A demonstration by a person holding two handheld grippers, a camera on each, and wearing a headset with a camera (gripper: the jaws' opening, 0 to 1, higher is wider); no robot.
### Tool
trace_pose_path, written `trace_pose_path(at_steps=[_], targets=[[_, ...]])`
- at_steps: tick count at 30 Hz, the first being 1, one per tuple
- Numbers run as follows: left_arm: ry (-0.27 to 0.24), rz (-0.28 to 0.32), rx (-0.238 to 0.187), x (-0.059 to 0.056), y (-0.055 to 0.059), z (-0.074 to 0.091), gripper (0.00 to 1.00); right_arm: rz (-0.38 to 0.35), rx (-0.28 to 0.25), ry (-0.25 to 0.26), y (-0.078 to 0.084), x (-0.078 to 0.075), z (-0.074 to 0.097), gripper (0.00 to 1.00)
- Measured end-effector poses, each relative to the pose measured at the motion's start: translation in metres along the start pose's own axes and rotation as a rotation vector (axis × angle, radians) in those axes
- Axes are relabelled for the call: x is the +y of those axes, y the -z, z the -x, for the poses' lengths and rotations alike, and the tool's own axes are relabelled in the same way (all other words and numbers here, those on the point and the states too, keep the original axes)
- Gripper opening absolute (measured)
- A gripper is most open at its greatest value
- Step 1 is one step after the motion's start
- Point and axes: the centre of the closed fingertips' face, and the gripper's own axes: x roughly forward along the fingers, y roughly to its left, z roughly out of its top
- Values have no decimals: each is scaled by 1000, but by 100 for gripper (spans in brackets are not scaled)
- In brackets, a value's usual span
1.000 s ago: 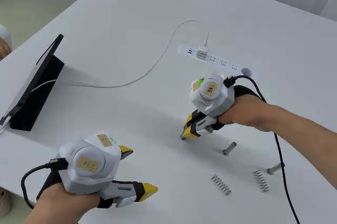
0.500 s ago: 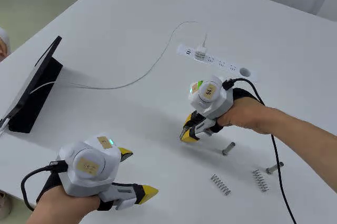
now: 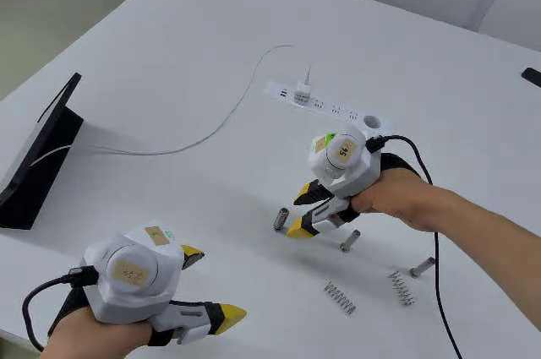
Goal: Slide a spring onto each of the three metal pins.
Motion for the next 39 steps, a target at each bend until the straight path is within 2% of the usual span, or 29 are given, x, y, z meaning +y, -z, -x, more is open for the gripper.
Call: trace_pose_path(at_steps=[4, 10, 19, 22, 25, 32, 39], targets=[[7, -6, -3, -4, -3, -1, 63, -73, -59, 24, 1, 1, 10, 47], [17, -25, -6, -11, -9, -3, 63, -197, -191, 66, -3, 1, 29, 53], [28, -45, -10, -14, -19, -7, 64, -287, -305, 139, -1, 0, 51, 55], [30, -51, -12, -14, -23, -9, 64, -346, -386, 171, -3, 0, 61, 57], [32, -57, -12, -15, -26, -10, 64, -389, -445, 188, -3, 3, 70, 57], [36, -71, -12, -17, -32, -13, 64, -458, -520, 238, 9, 6, 88, 63], [44, -78, -8, -20, -34, -16, 64, -490, -553, 292, 26, 9, 106, 68]])
